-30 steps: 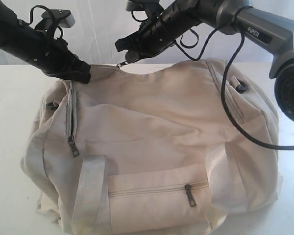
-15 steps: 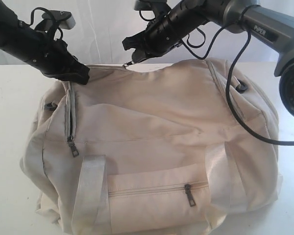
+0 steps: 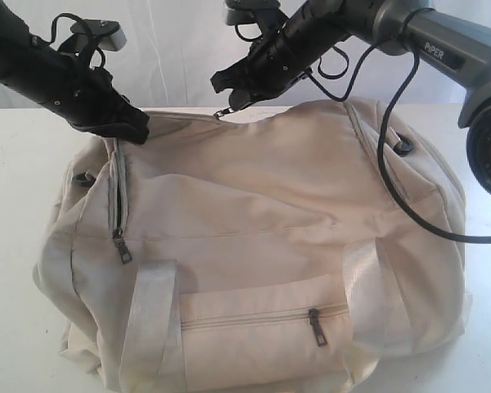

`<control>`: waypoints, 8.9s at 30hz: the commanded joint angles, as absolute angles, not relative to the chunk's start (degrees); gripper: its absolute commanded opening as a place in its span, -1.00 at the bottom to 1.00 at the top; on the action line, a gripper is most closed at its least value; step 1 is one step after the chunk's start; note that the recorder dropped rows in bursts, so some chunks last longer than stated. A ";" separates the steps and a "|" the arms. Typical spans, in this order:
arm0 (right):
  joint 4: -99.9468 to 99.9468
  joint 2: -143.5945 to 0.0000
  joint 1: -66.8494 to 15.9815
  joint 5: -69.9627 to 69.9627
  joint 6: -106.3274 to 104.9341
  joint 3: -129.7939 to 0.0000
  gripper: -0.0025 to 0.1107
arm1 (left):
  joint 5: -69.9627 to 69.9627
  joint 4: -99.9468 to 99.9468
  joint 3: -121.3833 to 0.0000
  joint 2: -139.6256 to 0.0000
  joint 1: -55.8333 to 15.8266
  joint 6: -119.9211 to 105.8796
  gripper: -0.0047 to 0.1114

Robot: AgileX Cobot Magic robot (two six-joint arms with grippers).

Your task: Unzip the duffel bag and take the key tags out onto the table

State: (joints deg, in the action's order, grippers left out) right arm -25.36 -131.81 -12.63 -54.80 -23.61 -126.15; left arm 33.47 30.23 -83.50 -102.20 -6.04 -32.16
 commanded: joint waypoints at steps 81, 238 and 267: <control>-15.57 -116.31 7.35 -69.96 -19.26 -120.27 -0.96 | 43.14 28.94 -83.43 -102.35 -5.84 -21.48 -0.92; -25.82 -97.32 5.73 -52.85 -25.30 -87.89 -0.96 | 36.74 29.38 -112.73 -113.91 -24.00 -42.51 -0.92; -20.82 -94.04 5.71 -66.30 -22.64 -87.89 -0.96 | 41.07 32.17 -112.73 -115.26 -24.00 -41.72 -0.92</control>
